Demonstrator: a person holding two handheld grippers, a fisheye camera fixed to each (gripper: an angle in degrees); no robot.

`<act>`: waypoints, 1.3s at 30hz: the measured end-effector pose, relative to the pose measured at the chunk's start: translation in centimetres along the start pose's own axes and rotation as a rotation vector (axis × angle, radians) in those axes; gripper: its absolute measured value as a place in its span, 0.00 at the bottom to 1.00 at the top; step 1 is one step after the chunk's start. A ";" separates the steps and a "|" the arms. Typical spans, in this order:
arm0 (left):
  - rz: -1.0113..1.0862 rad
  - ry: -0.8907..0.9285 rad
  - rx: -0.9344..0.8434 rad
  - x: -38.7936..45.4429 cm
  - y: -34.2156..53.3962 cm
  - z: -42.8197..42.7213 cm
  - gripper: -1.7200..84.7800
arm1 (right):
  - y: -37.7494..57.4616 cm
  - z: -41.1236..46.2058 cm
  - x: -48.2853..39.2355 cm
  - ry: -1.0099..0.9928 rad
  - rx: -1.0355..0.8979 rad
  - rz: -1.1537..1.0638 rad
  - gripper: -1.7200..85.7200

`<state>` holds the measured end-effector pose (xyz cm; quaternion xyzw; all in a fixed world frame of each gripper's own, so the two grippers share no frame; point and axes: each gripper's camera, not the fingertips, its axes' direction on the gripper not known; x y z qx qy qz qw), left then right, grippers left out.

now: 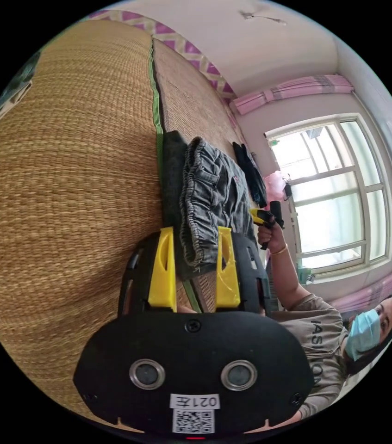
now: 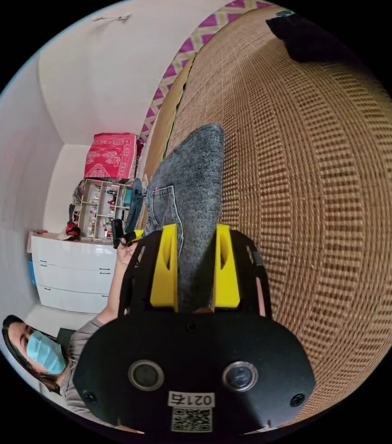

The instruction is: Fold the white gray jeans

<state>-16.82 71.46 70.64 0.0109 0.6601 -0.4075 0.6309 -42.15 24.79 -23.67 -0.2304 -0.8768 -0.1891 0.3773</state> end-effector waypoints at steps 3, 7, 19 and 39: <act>0.008 -0.045 -0.009 -1.1 0.9 1.7 0.10 | -1.5 0.5 0.3 0.053 -0.006 -0.020 0.09; 0.001 0.031 0.050 -3.1 3.5 1.5 0.06 | -2.2 -1.3 1.1 0.011 0.010 -0.023 0.06; 0.117 0.010 0.498 -0.1 18.7 -21.6 0.05 | -10.5 2.3 -22.5 0.002 -0.061 -0.512 0.05; -0.366 0.286 1.131 -26.8 45.7 -36.0 0.06 | -17.9 39.6 -40.5 0.448 -0.119 -0.789 0.01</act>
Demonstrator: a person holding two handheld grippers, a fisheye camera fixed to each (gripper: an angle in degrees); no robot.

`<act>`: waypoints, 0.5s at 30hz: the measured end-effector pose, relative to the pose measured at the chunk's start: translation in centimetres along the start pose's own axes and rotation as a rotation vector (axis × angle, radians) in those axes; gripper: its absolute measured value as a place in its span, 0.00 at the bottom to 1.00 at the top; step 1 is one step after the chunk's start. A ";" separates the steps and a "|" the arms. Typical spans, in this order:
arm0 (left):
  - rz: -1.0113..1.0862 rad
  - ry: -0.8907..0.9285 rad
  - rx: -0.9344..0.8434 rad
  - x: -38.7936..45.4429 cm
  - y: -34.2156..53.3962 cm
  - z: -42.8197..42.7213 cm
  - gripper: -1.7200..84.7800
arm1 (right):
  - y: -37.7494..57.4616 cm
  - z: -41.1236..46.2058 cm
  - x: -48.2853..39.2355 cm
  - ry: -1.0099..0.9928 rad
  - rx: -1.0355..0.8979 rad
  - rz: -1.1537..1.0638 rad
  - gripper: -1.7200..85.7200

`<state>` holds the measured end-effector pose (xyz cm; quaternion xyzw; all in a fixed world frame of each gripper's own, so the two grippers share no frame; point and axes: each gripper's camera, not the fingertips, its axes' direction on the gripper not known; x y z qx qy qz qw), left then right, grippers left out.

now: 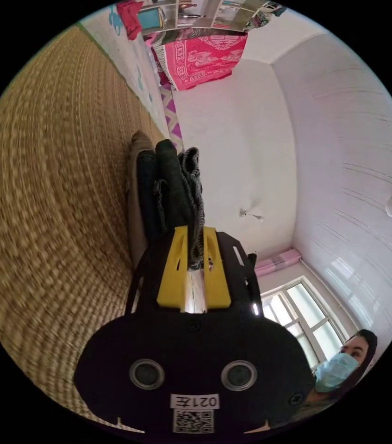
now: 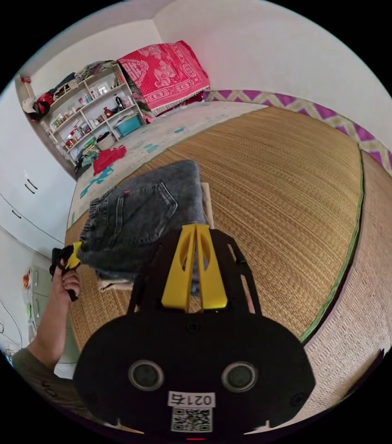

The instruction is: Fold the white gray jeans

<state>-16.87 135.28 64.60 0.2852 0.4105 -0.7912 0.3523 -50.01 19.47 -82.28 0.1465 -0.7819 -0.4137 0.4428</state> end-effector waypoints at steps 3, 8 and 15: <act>0.033 -0.030 0.000 3.7 2.3 -1.5 0.02 | 5.1 -3.6 2.2 -0.054 0.014 -0.003 0.01; 0.330 -0.238 -0.102 15.7 10.3 0.5 0.01 | 16.6 -11.8 5.1 -0.087 0.037 -0.019 0.01; 0.615 -0.402 -0.572 26.9 30.5 18.1 0.01 | 38.0 -23.4 7.7 0.112 0.170 0.097 0.01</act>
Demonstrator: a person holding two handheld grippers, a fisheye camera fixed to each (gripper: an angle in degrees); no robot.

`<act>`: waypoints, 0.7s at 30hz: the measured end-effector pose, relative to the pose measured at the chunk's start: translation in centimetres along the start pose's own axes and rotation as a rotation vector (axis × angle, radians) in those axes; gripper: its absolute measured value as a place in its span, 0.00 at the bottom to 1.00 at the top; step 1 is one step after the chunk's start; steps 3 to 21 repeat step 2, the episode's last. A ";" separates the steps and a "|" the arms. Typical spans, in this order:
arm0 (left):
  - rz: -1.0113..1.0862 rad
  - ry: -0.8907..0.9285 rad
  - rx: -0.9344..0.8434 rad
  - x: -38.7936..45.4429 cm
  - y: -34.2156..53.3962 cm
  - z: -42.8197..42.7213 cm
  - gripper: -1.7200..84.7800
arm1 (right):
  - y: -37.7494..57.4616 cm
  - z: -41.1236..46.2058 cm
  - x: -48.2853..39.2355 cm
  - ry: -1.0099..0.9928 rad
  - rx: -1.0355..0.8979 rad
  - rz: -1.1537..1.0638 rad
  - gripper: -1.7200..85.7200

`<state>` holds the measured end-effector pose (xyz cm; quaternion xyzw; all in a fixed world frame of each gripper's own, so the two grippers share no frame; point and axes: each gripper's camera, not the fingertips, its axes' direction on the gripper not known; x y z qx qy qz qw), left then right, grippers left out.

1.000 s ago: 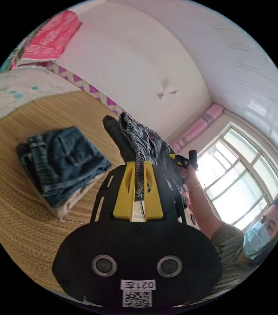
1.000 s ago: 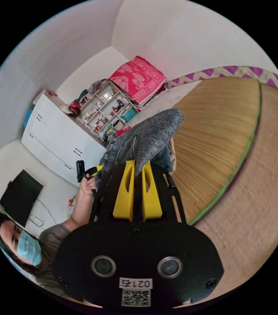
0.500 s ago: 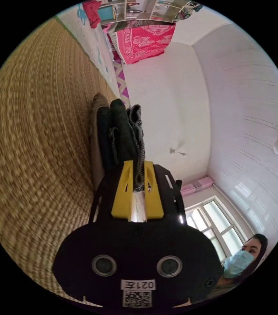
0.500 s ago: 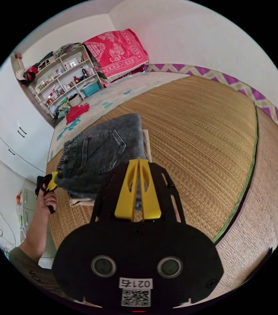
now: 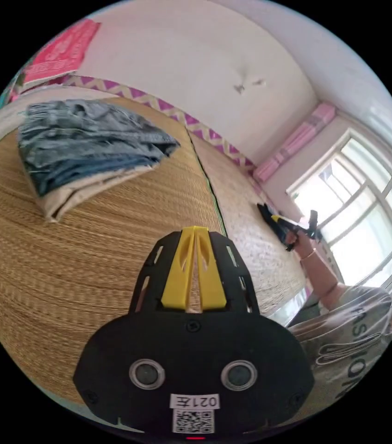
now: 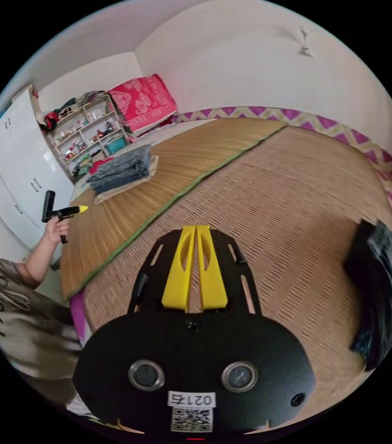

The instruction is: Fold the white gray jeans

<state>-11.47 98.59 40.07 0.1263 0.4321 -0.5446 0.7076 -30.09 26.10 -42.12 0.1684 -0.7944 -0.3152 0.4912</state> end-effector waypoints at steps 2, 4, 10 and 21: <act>0.109 -0.048 -0.053 5.4 -0.1 4.1 0.01 | 3.6 -3.0 1.1 0.119 0.052 0.016 0.01; 0.109 -0.048 -0.053 5.4 -0.1 4.1 0.01 | 3.6 -3.0 1.1 0.119 0.052 0.016 0.01; 0.109 -0.048 -0.053 5.4 -0.1 4.1 0.01 | 3.6 -3.0 1.1 0.119 0.052 0.016 0.01; 0.109 -0.048 -0.053 5.4 -0.1 4.1 0.01 | 3.6 -3.0 1.1 0.119 0.052 0.016 0.01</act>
